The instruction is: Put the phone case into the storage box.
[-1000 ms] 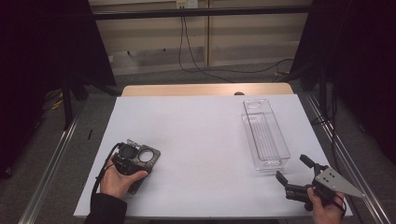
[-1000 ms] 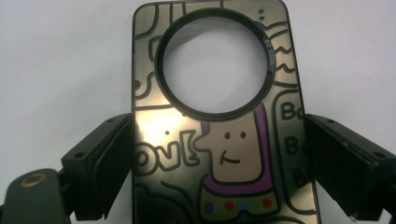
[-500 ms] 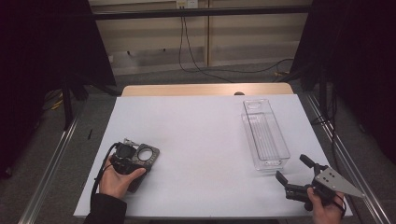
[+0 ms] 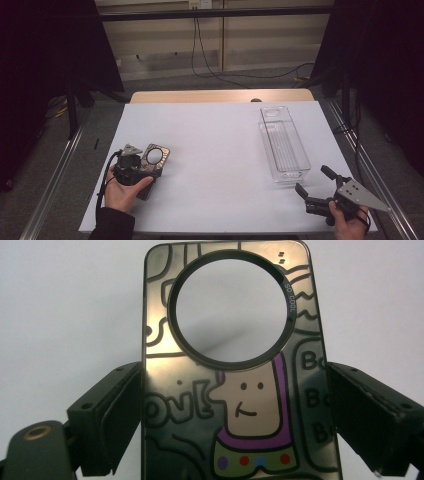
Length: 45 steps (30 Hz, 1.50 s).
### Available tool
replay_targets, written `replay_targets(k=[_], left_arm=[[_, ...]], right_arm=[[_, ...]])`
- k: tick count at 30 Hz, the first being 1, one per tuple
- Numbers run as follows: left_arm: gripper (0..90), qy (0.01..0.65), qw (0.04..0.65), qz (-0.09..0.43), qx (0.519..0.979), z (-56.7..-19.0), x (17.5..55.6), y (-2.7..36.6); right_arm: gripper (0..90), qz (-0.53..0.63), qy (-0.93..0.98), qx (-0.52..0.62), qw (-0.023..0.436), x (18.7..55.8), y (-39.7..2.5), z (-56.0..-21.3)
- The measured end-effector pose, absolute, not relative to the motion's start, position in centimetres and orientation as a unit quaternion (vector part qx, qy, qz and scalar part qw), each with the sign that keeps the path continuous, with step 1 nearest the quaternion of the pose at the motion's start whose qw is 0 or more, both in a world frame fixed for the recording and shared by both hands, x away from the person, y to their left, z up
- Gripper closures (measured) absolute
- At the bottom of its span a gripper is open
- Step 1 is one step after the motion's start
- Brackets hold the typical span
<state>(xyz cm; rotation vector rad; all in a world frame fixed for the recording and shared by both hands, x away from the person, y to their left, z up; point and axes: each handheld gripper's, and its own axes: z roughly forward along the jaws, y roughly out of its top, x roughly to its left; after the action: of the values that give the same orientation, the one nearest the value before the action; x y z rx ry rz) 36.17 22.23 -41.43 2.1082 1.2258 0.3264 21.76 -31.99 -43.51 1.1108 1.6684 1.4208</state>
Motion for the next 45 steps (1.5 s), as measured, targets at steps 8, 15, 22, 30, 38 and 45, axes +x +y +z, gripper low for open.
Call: replay_targets(k=[8,15,22,30,38,45], left_arm=[[11.7,0.463,0.37,0.153,0.791,-40.3,35.8,22.2],[11.8,0.446,0.404,0.189,0.776,-39.8,35.5,22.4],[11.7,0.423,0.436,0.219,0.764,-39.6,35.0,22.5],[11.8,0.388,0.472,0.211,0.763,-39.6,35.0,22.1],[11.8,0.378,0.514,0.191,0.746,-39.3,34.7,21.4],[11.8,0.326,0.537,0.18,0.757,-38.7,33.9,19.4]], right_arm=[[0.0,0.545,0.64,0.425,0.336,21.8,-32.0,-43.5],[0.0,0.544,0.64,0.425,0.336,21.8,-32.0,-43.5],[0.0,0.545,0.641,0.424,0.336,21.8,-32.0,-43.5],[0.0,0.545,0.64,0.424,0.336,21.7,-32.0,-43.5],[0.0,0.548,0.641,0.422,0.334,21.8,-32.0,-43.5],[0.0,0.55,0.643,0.417,0.332,21.8,-31.8,-43.4]])
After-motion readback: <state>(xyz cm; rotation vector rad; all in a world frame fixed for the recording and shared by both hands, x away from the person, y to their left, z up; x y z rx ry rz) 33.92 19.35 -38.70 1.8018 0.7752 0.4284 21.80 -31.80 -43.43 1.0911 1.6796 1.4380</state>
